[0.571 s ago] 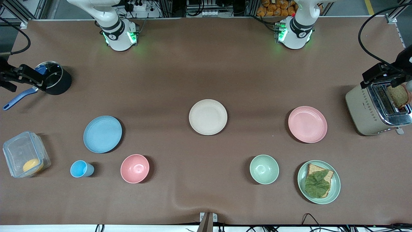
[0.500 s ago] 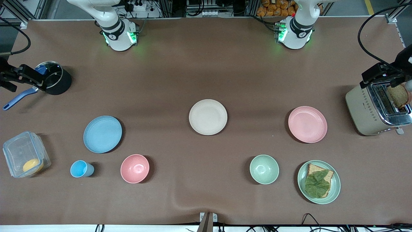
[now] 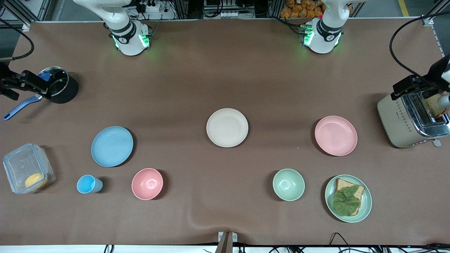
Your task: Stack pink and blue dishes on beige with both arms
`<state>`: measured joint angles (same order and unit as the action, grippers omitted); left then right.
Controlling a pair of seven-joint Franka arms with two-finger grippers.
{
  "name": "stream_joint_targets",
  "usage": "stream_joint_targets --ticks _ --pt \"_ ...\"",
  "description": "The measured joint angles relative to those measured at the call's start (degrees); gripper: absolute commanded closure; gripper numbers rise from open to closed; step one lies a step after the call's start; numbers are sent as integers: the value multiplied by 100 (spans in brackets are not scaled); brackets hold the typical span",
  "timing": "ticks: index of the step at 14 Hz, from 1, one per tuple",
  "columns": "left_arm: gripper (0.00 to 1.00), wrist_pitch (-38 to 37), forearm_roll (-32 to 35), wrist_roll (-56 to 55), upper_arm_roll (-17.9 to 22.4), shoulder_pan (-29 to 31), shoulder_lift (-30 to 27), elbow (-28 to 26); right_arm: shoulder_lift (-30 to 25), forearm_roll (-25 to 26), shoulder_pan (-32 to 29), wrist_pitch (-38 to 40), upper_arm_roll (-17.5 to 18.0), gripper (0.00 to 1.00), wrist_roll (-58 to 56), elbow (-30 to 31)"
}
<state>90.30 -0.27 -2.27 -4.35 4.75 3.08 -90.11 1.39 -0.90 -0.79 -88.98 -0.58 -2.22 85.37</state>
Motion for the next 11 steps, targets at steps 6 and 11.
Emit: stream_joint_targets --ticks 6,11 --pt "0 2146 0 3 10 289 814 -1412 1 0 0 -1 2 0 -1 95" --pt "0 4400 0 3 14 445 1171 -2898 144 4 -129 -417 -6 0 -1 613"
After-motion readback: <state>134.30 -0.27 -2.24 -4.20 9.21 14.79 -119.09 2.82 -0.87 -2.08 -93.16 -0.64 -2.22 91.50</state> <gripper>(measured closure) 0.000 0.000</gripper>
